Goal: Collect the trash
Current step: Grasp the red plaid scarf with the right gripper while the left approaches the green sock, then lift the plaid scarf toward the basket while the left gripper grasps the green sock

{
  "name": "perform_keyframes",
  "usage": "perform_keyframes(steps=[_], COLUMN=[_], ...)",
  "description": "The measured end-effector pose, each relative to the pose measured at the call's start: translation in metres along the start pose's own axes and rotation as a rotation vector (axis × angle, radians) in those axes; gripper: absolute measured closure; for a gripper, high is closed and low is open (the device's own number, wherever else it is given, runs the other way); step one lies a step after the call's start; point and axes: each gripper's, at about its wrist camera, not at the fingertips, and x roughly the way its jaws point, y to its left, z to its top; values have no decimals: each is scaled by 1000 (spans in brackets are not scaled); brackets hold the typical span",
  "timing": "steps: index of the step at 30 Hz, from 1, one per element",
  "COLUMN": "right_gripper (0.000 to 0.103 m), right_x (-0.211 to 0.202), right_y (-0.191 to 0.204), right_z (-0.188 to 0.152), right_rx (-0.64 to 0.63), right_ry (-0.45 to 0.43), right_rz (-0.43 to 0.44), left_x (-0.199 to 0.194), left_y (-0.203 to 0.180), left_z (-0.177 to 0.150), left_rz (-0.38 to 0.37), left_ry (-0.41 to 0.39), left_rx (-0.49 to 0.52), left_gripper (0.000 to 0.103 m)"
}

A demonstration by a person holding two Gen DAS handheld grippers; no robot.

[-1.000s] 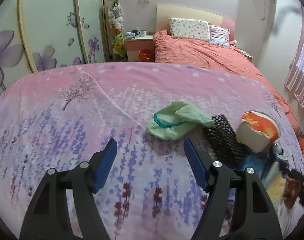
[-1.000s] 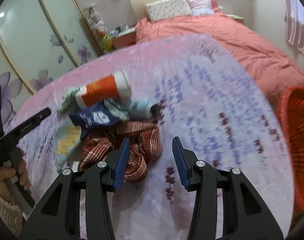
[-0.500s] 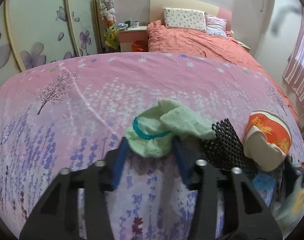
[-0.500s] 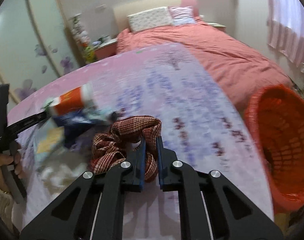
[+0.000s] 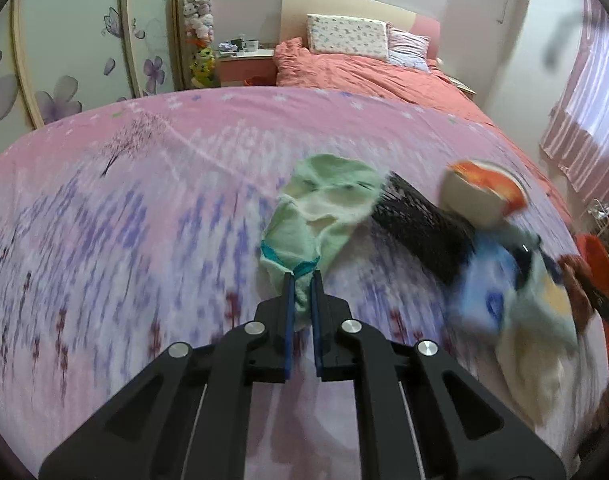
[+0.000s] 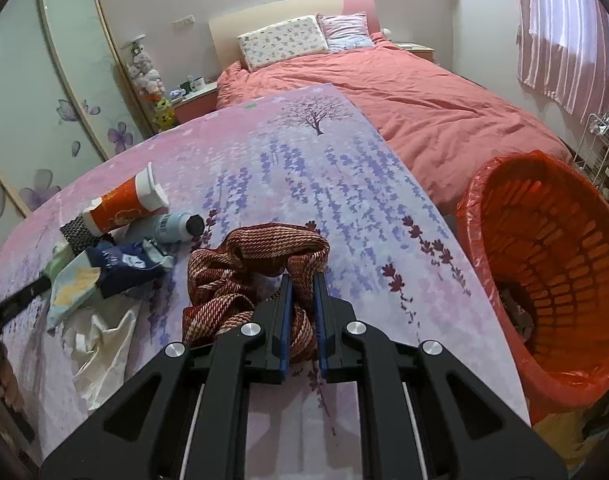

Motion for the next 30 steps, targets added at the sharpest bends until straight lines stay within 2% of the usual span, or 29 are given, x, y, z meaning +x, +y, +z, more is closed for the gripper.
perform_keyframes(steps=[2,5,7,9,13,19,23,24,25,27,28,30], right_gripper=[90,83,65,53,35,21,20,24,40,59,65,68], right_x=[-2,-6,-8,-9,-6,10,18,19,19,18,18,17], right_y=[-2,-5,-8,-8,-6,9,20,24,25,27,26,22], right_z=[-2,-4,-5,-4,-2,-1,-3,-4,-4,-2,-1,3], right_rx=[8,16,16,18,20,-8,-43,-62,-71,-90,-89,-75], right_ry=[6,4,-1,-8,-4,42,55,56,53,48,45,21], right_rz=[18,37,42,51,66,56,32,12,4,8,2,-48], left_x=[-8,-17,-21,-23,-12,10,20,22,25,27,27,27], left_y=[-1,-4,-5,-6,-12,-17,-18,-18,-17,-10,-8,-3], left_z=[-7,-7,-4,-1,6,13,17,18,19,20,20,21], left_rz=[-19,4,45,70,86,115,129,139,149,149,148,148], left_ry=[6,-17,-42,-59,-48,-9,6,8,12,20,22,19], left_rx=[-4,6,13,3,19,11,2,0,-5,-27,-33,-41], left_gripper=[92,78,47,39,32,32,32,33,35,38,39,40])
